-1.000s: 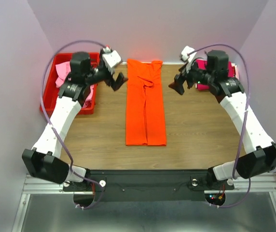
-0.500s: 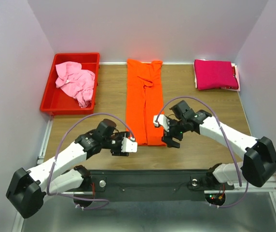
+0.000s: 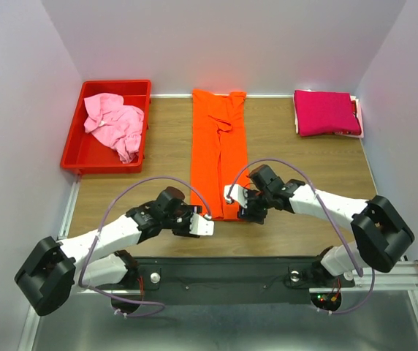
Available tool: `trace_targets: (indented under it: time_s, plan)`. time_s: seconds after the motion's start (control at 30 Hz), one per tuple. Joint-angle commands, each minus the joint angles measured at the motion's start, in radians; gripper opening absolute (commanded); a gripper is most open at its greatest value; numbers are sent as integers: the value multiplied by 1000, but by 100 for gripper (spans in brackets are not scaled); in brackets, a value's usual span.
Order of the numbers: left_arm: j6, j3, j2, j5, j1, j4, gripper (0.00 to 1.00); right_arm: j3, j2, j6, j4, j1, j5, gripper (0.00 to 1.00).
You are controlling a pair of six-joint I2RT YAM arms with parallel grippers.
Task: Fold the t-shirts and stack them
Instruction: Fold the tshirt
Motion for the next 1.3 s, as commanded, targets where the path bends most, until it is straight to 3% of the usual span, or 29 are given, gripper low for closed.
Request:
trace_targets:
  time_s: [0.0,0.3,0.87,1.27]
  plan:
    - [-18,-21,9,-1,-2,87,57,-28,31,-35,113,15,-3,61]
    - [-41,14,95,19,-2,76,53,-70,34,-40,140,17,-4,59]
    - [-28,108,241,129,81,-56,49,25,-2,-83,-2,18,-43,59]
    - [-53,129,290,182,120,-60,48,9,112,-120,76,18,-115,54]
